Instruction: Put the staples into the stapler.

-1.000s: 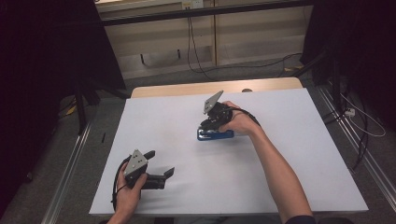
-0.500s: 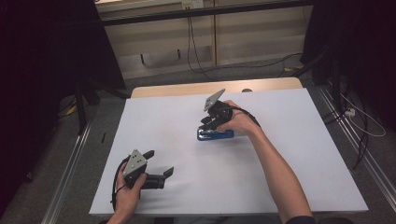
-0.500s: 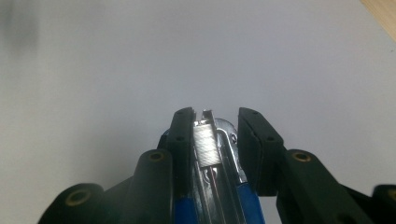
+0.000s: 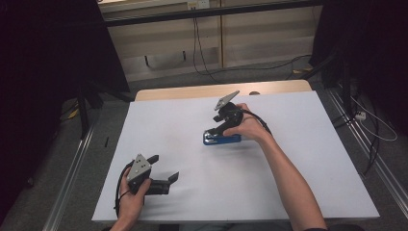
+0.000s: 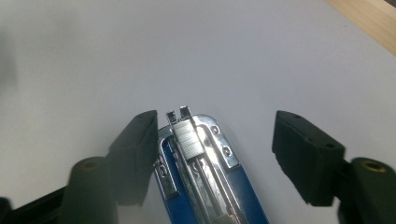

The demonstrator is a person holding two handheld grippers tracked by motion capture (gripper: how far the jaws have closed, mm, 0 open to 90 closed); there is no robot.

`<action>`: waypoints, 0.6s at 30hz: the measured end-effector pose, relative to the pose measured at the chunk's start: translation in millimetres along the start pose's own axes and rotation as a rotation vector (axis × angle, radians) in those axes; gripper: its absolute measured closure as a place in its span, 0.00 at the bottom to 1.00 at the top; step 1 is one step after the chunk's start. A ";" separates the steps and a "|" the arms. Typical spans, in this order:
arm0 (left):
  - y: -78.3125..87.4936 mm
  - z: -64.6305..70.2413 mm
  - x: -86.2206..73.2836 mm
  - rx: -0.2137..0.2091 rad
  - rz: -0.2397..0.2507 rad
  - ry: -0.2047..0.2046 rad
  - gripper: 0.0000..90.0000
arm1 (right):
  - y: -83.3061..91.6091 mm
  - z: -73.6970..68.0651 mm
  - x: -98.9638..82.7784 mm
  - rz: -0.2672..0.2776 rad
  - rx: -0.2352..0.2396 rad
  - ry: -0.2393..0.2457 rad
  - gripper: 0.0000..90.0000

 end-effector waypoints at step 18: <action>1.2 -1.5 -0.3 0.007 0.001 0.002 0.04 | 22.2 17.1 -12.3 0.034 -0.157 -0.168 0.10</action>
Point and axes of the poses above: each handheld gripper's, and its own axes: y roughly backward along the jaws, x roughly out of its top, z roughly to its right, the point moved 9 cm from there along -y, roughly forward along the jaws, and after that the axes turned 14 degrees about -x, right-handed, at the moved point
